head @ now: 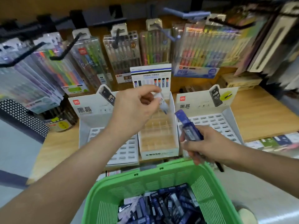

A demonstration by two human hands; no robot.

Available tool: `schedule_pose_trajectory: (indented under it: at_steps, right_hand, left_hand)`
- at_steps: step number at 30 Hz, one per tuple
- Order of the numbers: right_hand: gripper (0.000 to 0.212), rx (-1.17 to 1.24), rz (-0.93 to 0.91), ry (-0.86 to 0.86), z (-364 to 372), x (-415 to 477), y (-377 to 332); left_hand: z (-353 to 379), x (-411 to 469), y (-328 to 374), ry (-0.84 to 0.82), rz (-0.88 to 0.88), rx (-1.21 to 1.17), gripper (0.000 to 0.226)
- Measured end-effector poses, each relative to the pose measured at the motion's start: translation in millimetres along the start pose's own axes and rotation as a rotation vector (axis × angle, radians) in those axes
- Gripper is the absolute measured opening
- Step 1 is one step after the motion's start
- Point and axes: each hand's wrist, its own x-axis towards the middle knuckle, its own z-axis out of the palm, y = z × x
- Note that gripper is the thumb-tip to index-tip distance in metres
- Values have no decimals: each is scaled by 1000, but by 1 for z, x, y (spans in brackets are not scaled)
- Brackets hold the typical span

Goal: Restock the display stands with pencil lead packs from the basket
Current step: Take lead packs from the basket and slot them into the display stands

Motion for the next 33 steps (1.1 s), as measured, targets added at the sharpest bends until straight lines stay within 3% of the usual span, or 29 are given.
schedule_pose_trajectory:
  at_steps: [4,6,12,17,21,24,33]
  right_hand:
    - [9,335,211,271,-43,-9,25]
    - [11,449,245,318,-54,-7,32]
    - [9,528,218,289,-58,-2,34]
    - [7,545,199,253,-56,1,35]
    - [8,547,194,231,-54,2,40]
    - [8,575,203,227,-55,4,45]
    - [12,517,240,223,-52,7,66]
  left_hand:
    - [61,6,12,-142,61,82,17]
    - [85,14,10,-177,92,186,19]
    - [123,25,-1,-318,142,477,22]
    - [121,25,-7,-262,161,513,22]
    - [117,19,-10,-362,227,619,28]
    - [117,20,-9,-311,299,686,24]
    - [117,23,-3,-284,277,771,20]
